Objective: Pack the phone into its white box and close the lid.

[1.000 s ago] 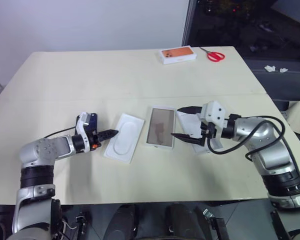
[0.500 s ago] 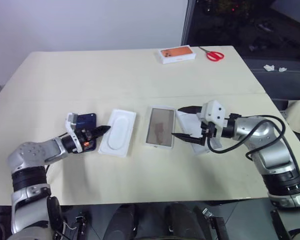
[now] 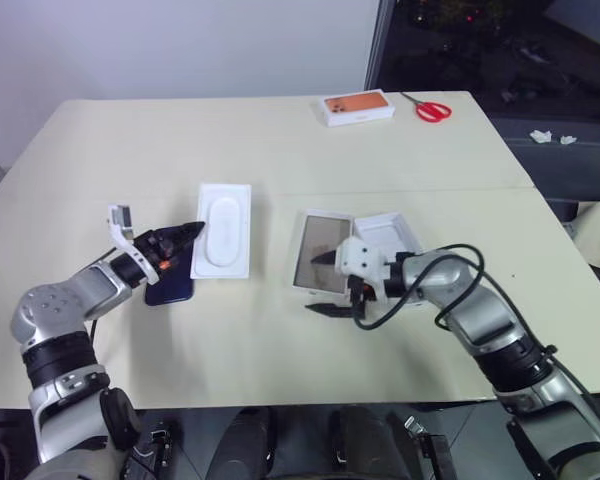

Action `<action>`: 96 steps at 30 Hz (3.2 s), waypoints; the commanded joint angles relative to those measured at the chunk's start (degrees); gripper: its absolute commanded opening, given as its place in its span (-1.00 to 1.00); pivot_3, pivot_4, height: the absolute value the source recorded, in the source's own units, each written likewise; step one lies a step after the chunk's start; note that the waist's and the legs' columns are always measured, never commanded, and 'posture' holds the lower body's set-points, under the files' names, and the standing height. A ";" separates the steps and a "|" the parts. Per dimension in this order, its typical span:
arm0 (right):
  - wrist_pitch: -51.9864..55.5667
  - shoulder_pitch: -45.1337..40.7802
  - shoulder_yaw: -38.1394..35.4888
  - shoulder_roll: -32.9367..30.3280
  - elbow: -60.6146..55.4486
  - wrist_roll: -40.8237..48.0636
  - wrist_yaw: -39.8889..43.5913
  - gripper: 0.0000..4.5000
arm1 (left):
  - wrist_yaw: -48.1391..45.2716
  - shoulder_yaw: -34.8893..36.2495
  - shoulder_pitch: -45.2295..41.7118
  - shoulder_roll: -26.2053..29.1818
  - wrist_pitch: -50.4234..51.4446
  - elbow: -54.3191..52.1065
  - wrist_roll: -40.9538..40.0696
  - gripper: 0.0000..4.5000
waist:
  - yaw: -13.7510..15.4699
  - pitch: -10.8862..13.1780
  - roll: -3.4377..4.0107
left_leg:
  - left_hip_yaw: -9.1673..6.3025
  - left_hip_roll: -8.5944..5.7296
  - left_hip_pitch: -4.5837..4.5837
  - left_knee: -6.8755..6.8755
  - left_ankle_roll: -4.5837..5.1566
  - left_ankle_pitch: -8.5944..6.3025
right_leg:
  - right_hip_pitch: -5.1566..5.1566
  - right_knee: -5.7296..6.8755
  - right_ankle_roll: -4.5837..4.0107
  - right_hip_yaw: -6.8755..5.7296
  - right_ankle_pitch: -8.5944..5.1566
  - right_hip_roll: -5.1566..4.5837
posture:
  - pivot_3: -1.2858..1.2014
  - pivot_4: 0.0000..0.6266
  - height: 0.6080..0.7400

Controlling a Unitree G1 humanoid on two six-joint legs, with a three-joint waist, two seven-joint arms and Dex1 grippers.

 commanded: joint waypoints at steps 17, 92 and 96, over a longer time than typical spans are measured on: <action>-4.39 -1.79 -0.51 6.33 5.21 -1.11 0.37 -0.98 | 0.30 -1.09 0.32 0.21 -1.05 -3.21 -2.58 -1.00 | -0.17 0.00 -0.04 | -0.03 0.00 0.01 -0.04 -0.01 0.00 | -0.02 0.01 0.00 -0.01 0.00 0.02 | 0.03 -0.52 1.00; 3.33 -6.26 -12.14 3.24 -1.11 7.93 -0.80 0.20 | 8.57 -18.04 13.56 -1.29 -17.80 -32.35 -6.84 0.56 | 0.00 0.07 -0.18 | -0.07 0.06 0.06 -0.18 -0.17 0.10 | 0.03 -0.06 -0.02 -0.01 -0.01 0.15 | 0.03 -0.52 1.00; 4.55 -7.71 -8.84 5.39 -2.44 5.42 -2.89 -0.64 | -2.39 -20.71 16.24 4.54 -27.55 -31.69 2.58 0.56 | 0.00 0.08 -0.19 | -0.08 0.05 0.04 -0.18 -0.14 0.08 | 0.03 -0.11 -0.03 -0.01 -0.01 0.12 | 0.03 -0.52 1.00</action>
